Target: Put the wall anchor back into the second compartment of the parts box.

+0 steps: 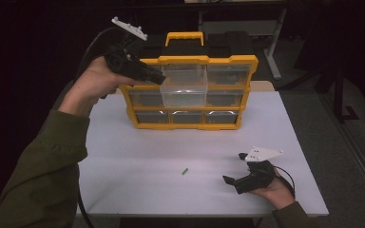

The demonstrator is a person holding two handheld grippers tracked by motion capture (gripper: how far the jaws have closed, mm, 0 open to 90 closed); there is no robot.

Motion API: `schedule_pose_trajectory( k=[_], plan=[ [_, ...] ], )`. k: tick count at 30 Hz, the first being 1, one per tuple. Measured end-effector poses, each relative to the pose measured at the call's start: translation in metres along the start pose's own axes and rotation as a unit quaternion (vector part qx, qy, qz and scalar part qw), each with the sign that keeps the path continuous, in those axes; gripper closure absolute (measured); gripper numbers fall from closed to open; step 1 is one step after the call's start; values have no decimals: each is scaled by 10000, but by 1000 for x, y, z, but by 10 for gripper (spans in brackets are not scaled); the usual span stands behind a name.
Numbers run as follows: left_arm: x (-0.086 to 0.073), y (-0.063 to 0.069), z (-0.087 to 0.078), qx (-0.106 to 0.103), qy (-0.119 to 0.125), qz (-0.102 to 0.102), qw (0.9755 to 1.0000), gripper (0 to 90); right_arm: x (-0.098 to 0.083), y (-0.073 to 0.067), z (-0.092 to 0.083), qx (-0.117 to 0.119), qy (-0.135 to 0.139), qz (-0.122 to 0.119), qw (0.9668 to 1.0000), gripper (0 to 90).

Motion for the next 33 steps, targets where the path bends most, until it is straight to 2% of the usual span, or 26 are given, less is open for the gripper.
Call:
schedule_pose_trajectory(
  k=[6,11,14,22,27,30,33],
  plan=[
    [-21,-3,-5,48,76,-32,10000,562,0,0,0,-1,8,-1,10000,0],
    [-38,-2,-1,122,60,23,9999,446,0,1,1,-11,5,-3,10000,0],
    [-47,0,5,147,106,-15,9998,394,0,1,1,-11,-4,-1,10000,0],
    [-75,10,35,142,-14,-26,9999,313,0,1,0,-14,9,-4,10000,0],
    [-90,17,55,104,-55,13,9999,299,0,1,0,-11,9,-6,10000,0],
    [-97,22,67,83,-4,-66,9999,289,0,1,0,-12,10,-7,10000,0],
    [-105,25,78,115,-2,-57,9999,288,0,0,0,-12,7,-8,10000,0]
  ],
)
Point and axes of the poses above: each handheld gripper's, and its own axes: z roughly forward along the jaws, x roughly out of its top, y roughly to its right, the point moved 8 cm from there along z, roughly forward along the jaws, and after that the axes turned 4 degrees about -y, right-handed, at the moved point
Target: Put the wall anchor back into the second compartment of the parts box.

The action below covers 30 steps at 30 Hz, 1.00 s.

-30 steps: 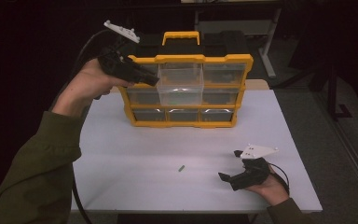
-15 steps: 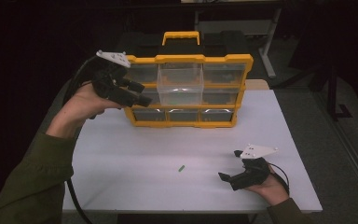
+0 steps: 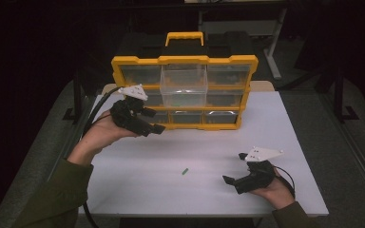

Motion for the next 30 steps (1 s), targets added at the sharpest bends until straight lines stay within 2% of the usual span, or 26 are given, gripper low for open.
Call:
schedule_pose_trajectory(
  k=[5,9,10,12,14,15,18,20,21,22,24,26,28,30],
  plan=[
    [-12,7,21,-38,-50,54,10000,288,0,0,0,0,-12,7,10000,0],
    [-20,15,38,-141,-3,-101,9998,281,0,0,0,-2,-7,5,10000,0],
    [-23,16,43,-160,-33,-56,9999,279,0,0,0,3,-7,14,10000,0],
    [-29,21,53,-188,-88,-91,9997,259,0,0,0,-1,-13,4,10000,0],
    [-35,22,62,-154,-223,49,9996,258,0,0,0,-1,-16,2,10000,0],
    [-37,28,69,-230,-169,-90,9996,258,0,0,0,0,-15,1,10000,0],
    [-46,37,88,-323,-246,-133,9991,268,0,0,0,1,-22,1,10000,0],
    [-54,39,99,-307,-458,29,9985,298,-1,-1,0,5,-29,-17,10000,0],
    [-56,42,105,-307,-412,-99,9986,309,-1,-1,0,8,-26,-15,10000,0],
    [-59,42,109,-320,-475,-60,9983,327,-1,-1,0,9,-21,-18,10000,0],
    [-63,46,118,-391,-453,-199,9980,375,-1,0,0,3,-23,-2,10000,0],
    [-67,50,125,-447,-500,-224,9975,426,-1,0,0,5,-20,-16,10000,0],
    [-72,52,130,-450,-676,-131,9966,466,-1,-1,0,11,-35,1,10000,0],
    [-74,55,134,-424,-708,-81,9966,519,-1,0,0,9,-42,-20,10000,0]
  ],
)
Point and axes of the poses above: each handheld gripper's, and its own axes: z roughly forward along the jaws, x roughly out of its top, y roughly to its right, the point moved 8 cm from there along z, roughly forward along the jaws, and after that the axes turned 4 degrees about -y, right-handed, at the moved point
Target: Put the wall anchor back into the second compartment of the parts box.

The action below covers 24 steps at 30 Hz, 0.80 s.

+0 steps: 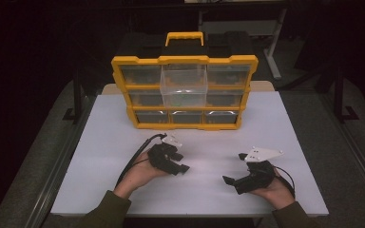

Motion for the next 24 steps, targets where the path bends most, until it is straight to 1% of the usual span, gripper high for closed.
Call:
schedule_pose_trajectory(
  k=[1,2,3,4,5,7,8,9,10,11,12,14,15,16,17,18,19,20,21,22,23,24],
  plan=[
    [-1,0,1,0,-34,48,10000,545,0,0,0,0,1,3,10000,0],
    [0,2,4,-20,43,-70,10000,574,0,0,0,-1,2,8,10000,0],
    [-1,2,5,0,35,-82,10000,590,0,0,0,-4,3,6,10000,0],
    [-3,1,6,5,-87,18,10000,606,0,0,0,-4,0,-2,10000,0],
    [-3,2,8,-16,-47,-74,10000,626,0,0,0,-5,-14,-9,10000,0],
    [-4,3,12,-41,-37,-128,9999,661,-1,0,0,-4,-23,-28,10000,0],
    [-4,3,12,-39,-56,-129,9999,682,0,0,0,-6,-18,-31,10000,0],
    [-6,2,12,-34,-149,-26,9999,696,0,0,0,-6,-15,-32,10000,0],
    [-6,2,13,-42,-136,-54,9999,706,0,0,0,-11,-19,-29,10000,0],
    [-5,4,16,-34,-47,-178,9998,716,-1,0,0,-11,-20,-31,10000,0],
    [-7,3,16,-8,-146,-105,9998,726,-1,0,0,-11,-22,-33,10000,0],
    [-8,4,19,-11,-130,-162,9998,740,-1,0,0,-11,-18,-44,10000,0],
    [-10,3,19,-20,-251,-42,9997,748,0,0,0,-10,-19,-38,10000,0],
    [-9,5,22,-9,-141,-182,9997,755,0,0,0,-11,-20,-37,10000,0],
    [-10,4,22,5,-212,-99,9997,761,-1,0,0,-12,-20,-45,10000,0],
    [-10,4,22,18,-152,-149,9998,773,-1,0,0,-11,-22,-45,10000,0],
    [-12,2,21,34,-273,-15,9996,782,-1,0,0,-10,-22,-44,10000,0],
    [-10,4,23,30,-144,-172,9997,795,-1,0,0,-8,-24,-38,10000,0],
    [-13,0,20,67,-330,50,9994,809,0,0,0,-10,-18,-48,10000,0],
    [-13,0,20,79,-339,75,9994,817,-1,0,0,-12,-18,-49,10000,0],
    [-11,2,22,90,-236,-31,9997,823,-1,0,0,-12,-22,-44,10000,0],
    [-10,3,23,108,-175,-96,9997,833,-1,0,1,-10,-22,-45,10000,0]
  ],
)
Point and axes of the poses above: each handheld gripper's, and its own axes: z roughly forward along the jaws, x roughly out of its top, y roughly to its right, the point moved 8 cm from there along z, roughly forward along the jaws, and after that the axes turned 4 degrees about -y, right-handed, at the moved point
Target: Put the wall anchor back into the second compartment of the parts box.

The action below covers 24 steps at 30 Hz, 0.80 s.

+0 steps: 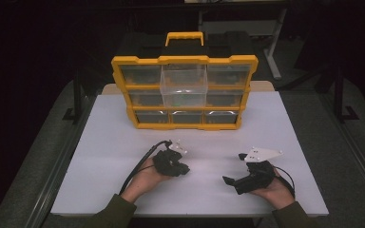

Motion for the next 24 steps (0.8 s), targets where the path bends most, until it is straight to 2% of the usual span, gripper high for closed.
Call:
schedule_pose_trajectory(
  k=[4,5,7,8,9,10,11,12,16,18,19,20,24],
  plan=[
    [0,0,0,-26,-10,-4,10000,844,0,0,0,0,-11,-9,10000,0],
    [-3,-3,-2,-4,-177,204,9996,845,0,0,0,-1,-9,-7,10000,0],
    [-3,-4,-2,-15,-178,198,9996,847,0,0,0,3,-5,-8,10000,0],
    [-2,-3,-2,-38,-148,155,9998,847,0,0,0,4,-6,-8,10000,0],
    [0,-1,-1,-86,-6,-37,10000,847,0,0,0,-1,-12,-10,10000,0],
    [-1,-1,-2,-98,-33,-19,9999,847,0,0,0,-2,-17,-10,10000,0],
    [-2,-3,-4,-83,-139,107,9998,847,0,0,0,0,-16,-9,10000,0],
    [-1,-2,-3,-124,-16,-29,9999,847,0,-1,0,2,-10,-16,10000,0],
    [-2,-5,-11,-203,5,-26,9998,847,0,0,0,1,3,-7,10000,0],
    [-1,-7,-17,-257,67,-121,9996,847,0,0,0,-4,2,-5,10000,0],
    [-1,-9,-20,-248,63,-108,9996,847,0,0,0,-5,5,-6,10000,0],
    [-3,-13,-24,-234,-9,15,9997,846,0,0,0,-2,-1,-4,10000,0],
    [-2,-19,-38,-209,131,-178,9995,847,0,0,0,-6,-3,0,10000,0]
  ],
)
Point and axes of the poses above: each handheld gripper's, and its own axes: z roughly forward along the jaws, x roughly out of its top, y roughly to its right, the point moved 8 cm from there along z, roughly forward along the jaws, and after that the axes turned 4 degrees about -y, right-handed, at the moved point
